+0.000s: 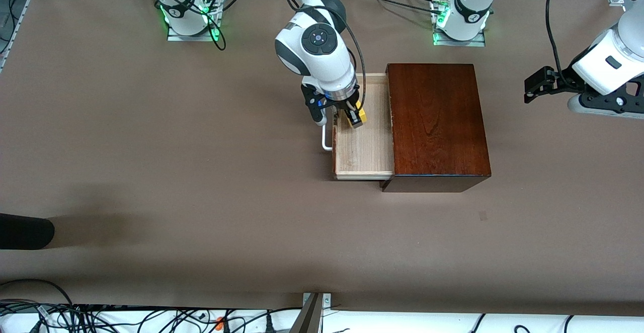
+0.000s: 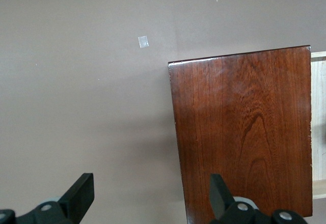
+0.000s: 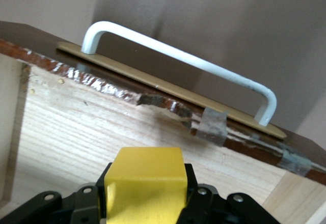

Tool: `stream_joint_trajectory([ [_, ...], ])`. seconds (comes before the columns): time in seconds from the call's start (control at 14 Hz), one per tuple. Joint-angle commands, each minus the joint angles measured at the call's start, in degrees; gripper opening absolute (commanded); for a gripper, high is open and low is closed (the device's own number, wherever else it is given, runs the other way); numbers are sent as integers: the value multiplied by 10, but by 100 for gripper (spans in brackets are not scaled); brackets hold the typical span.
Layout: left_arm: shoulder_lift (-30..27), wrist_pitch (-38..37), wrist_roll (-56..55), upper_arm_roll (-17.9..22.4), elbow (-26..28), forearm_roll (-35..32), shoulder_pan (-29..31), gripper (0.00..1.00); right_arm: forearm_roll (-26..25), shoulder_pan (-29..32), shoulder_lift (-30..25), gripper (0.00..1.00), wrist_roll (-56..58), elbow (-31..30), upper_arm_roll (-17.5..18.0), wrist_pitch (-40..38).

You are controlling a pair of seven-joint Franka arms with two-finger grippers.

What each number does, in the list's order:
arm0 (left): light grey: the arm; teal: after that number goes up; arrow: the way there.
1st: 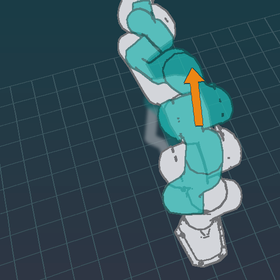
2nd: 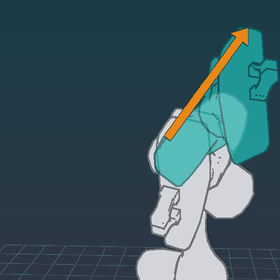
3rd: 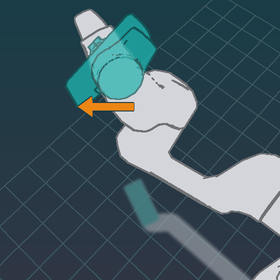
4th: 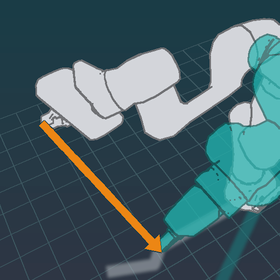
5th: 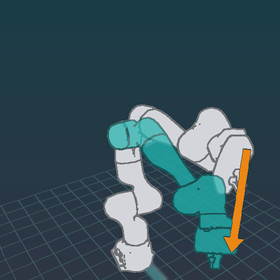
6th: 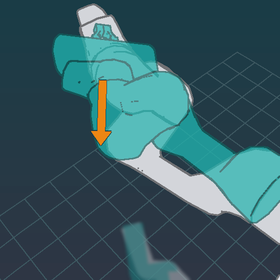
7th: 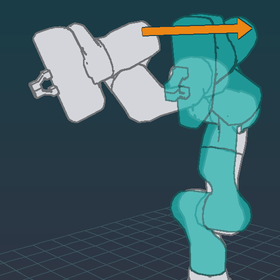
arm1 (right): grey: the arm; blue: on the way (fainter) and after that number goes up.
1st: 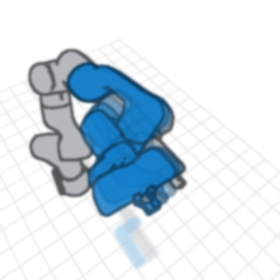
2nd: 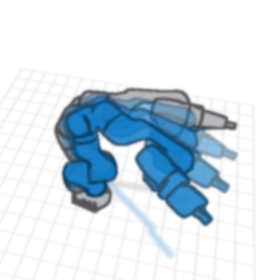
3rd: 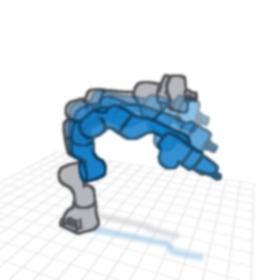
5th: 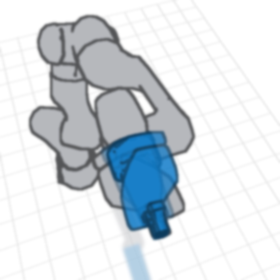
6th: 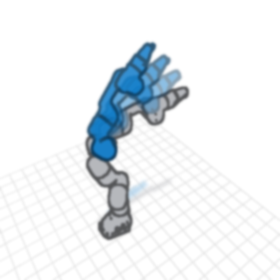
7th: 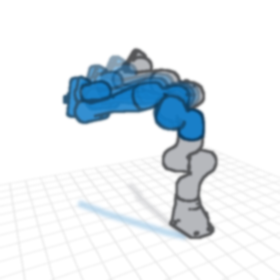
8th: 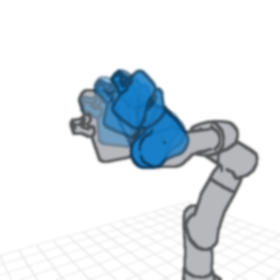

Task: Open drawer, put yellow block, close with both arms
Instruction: 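Lower the cube into the drawer and open the right gripper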

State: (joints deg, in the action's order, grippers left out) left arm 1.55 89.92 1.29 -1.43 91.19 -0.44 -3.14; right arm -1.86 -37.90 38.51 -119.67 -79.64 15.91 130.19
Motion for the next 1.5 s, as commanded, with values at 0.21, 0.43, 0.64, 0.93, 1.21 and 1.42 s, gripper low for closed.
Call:
stream_joint_trajectory([
  [0.21,-1,-1,-3,-1,-8,6,0,100,-2,-10,36,18,-14,20,-3,-4],
  [0.43,-1,0,-4,-1,-7,6,0,100,-2,-12,45,44,-10,20,-3,-3],
  [0.64,-1,0,-4,-1,-8,6,0,100,-1,-12,38,100,-13,25,0,-11],
  [0.93,-1,0,-3,-1,-7,6,0,100,0,-8,10,100,-7,52,-2,-55],
  [1.21,-1,0,-3,-1,-7,6,0,100,2,33,-37,100,58,75,-4,-122],
  [1.42,-1,0,-4,-1,-8,6,0,100,3,77,-68,100,217,75,-5,-207],
])
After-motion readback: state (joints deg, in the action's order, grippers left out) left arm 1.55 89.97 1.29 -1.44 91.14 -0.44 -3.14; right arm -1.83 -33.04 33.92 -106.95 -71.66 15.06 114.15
